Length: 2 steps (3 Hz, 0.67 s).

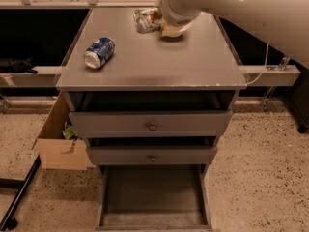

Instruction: Pick 7up can from bottom drawer and place on counter

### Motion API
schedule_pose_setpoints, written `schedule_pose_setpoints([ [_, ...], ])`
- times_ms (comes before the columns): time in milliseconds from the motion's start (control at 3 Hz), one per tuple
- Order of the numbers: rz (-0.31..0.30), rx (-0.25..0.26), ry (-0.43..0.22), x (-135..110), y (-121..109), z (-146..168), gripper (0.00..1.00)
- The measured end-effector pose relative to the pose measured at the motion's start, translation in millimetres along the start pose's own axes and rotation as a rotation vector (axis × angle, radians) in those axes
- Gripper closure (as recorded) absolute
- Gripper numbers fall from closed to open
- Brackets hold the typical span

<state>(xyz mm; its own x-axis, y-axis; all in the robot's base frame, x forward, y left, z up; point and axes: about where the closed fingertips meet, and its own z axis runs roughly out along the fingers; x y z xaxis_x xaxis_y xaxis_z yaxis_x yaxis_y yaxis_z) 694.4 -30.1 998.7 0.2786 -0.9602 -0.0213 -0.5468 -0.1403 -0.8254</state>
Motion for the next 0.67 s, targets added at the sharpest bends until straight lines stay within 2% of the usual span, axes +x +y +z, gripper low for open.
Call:
schedule_pose_setpoints([
  [333, -0.007, -0.019, 0.034, 16.2, -13.2, 13.4, 1.00],
  [667, 0.041, -0.077, 0.093, 59.0, -21.5, 40.9, 1.00],
])
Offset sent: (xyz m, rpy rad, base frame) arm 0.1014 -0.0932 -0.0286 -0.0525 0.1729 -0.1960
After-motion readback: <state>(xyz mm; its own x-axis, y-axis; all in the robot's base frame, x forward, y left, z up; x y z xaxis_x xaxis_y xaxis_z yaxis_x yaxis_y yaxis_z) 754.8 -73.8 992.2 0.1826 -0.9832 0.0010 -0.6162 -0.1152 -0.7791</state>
